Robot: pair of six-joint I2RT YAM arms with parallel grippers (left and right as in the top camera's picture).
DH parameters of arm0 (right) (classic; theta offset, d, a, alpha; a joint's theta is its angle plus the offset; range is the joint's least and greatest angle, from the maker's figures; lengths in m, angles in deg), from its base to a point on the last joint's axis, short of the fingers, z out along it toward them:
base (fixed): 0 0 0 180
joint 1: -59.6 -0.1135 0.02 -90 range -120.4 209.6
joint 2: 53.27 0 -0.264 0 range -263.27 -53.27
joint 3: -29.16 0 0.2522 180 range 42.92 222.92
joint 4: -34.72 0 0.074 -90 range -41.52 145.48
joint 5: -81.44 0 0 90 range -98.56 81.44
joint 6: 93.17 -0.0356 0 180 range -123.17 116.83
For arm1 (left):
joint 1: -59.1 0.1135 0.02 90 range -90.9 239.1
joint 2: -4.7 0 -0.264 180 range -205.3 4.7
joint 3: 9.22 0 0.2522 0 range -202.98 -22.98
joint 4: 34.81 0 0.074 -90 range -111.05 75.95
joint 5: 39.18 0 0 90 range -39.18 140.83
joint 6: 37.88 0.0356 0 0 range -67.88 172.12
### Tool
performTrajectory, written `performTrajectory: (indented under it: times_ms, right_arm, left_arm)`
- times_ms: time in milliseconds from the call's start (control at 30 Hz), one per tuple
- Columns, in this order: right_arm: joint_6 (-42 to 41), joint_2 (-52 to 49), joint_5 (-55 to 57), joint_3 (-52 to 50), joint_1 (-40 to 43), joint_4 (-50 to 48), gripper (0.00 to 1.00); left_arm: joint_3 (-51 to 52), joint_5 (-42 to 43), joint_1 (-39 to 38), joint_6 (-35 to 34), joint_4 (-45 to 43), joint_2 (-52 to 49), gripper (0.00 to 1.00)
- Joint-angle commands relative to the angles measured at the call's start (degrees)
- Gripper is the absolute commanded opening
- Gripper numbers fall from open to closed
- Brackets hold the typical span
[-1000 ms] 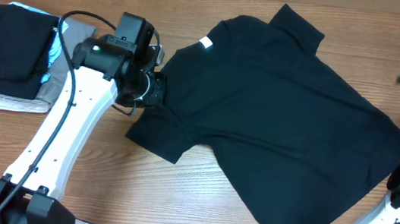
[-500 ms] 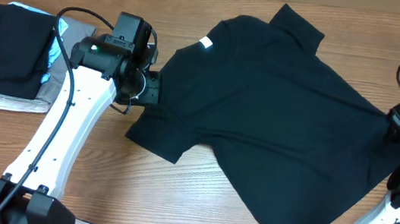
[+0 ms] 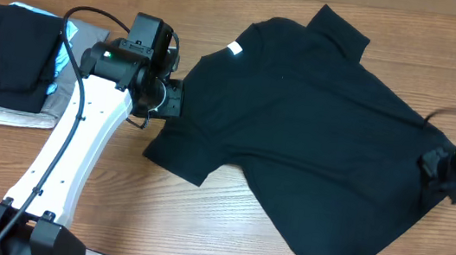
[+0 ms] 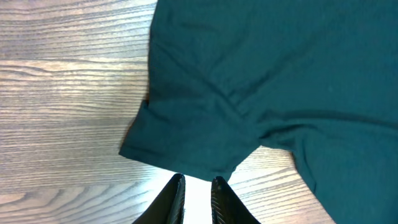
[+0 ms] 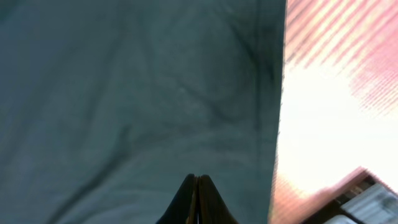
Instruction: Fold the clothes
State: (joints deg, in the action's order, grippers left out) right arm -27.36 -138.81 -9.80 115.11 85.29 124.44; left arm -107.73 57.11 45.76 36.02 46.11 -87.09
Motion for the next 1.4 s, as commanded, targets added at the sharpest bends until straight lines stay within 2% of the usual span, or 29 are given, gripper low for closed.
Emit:
performTrajectory:
  times_ms: [0, 167, 467, 800, 967, 1133, 1367]
  right_arm:
    - [-3.3, 5.2, -0.3, -8.4, -0.2, -3.1, 0.04]
    - [-2.6, 1.8, 0.3, -14.2, -0.1, -4.3, 0.04]
    - [-4.6, -10.5, 0.9, -15.3, -0.1, -9.3, 0.04]
    - [-11.7, -22.7, 12.2, -15.4, 0.2, -17.7, 0.04]
    - [-11.6, -26.2, 13.4, -15.0, 2.4, -22.6, 0.04]
    - [-11.0, -27.7, 13.4, -12.4, 5.2, -25.6, 0.04]
    - [-7.4, -27.7, 13.2, -2.9, 7.5, -26.0, 0.04]
  left_arm:
    - [-0.8, -0.5, 0.2, 1.1, -0.3, 0.2, 0.18]
    - [-0.8, -0.6, 0.2, 1.1, -0.1, 0.2, 0.22]
    - [-0.8, -0.9, 0.2, 1.1, -1.2, 0.2, 0.21]
    - [-0.8, -1.3, 0.2, 1.1, -3.0, 0.2, 0.21]
    - [-0.7, -2.5, 0.2, 1.1, -2.8, -0.1, 0.21]
    - [-0.7, -2.4, 0.2, 1.1, -2.7, -1.2, 0.19]
    - [-0.7, -0.1, 0.1, 1.1, -2.4, -4.2, 0.13]
